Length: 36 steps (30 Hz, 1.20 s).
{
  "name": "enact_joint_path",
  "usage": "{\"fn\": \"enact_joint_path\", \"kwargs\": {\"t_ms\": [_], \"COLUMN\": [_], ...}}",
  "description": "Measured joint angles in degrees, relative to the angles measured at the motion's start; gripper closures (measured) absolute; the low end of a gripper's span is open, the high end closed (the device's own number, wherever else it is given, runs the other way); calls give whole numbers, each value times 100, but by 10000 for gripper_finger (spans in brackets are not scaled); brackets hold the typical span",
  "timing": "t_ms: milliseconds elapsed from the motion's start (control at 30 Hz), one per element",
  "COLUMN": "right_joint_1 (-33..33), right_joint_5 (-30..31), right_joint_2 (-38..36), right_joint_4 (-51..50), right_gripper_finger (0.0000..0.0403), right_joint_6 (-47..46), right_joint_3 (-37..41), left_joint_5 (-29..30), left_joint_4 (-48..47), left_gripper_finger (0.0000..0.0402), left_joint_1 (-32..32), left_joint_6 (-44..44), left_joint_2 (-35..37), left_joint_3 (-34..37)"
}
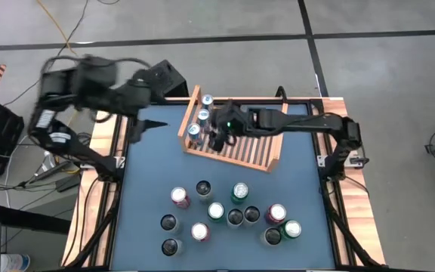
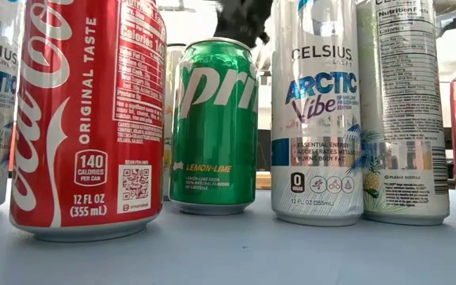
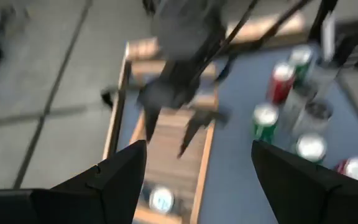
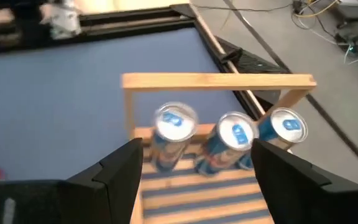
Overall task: Place canned beverage on shelf
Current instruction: Adjust the blue soda cans on the shelf
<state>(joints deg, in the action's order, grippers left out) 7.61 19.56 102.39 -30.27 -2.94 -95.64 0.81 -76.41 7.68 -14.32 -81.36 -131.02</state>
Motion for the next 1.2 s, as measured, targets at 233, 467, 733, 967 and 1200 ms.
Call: {"fn": "enact_joint_path", "kwargs": {"t_ms": [233, 467, 733, 967, 1200], "right_joint_1": [613, 861, 1145, 1277, 1328], "right_joint_5": [-227, -676, -1290, -1573, -1673], "right_joint_2": [9, 269, 726, 1042, 1122], "right_joint_4": [1460, 1981, 2301, 2569, 2837], "right_gripper_finger": [111, 111, 111, 111, 111], "right_joint_6": [-150, 177, 455, 643, 613], "right_joint_3": [945, 1376, 1343, 1331, 1324], "left_joint_5": [-1, 97, 323, 556, 611], "left_joint_4": [83, 37, 35, -28, -62], "left_gripper_finger": [123, 123, 123, 123, 123], "left_joint_1": [-218, -220, -220, -218, -218], "left_joint_6": [54, 4, 51, 27, 24], "left_joint_2": [455, 484, 254, 92, 43], "left_joint_3": [2, 9, 12, 11, 11]}}
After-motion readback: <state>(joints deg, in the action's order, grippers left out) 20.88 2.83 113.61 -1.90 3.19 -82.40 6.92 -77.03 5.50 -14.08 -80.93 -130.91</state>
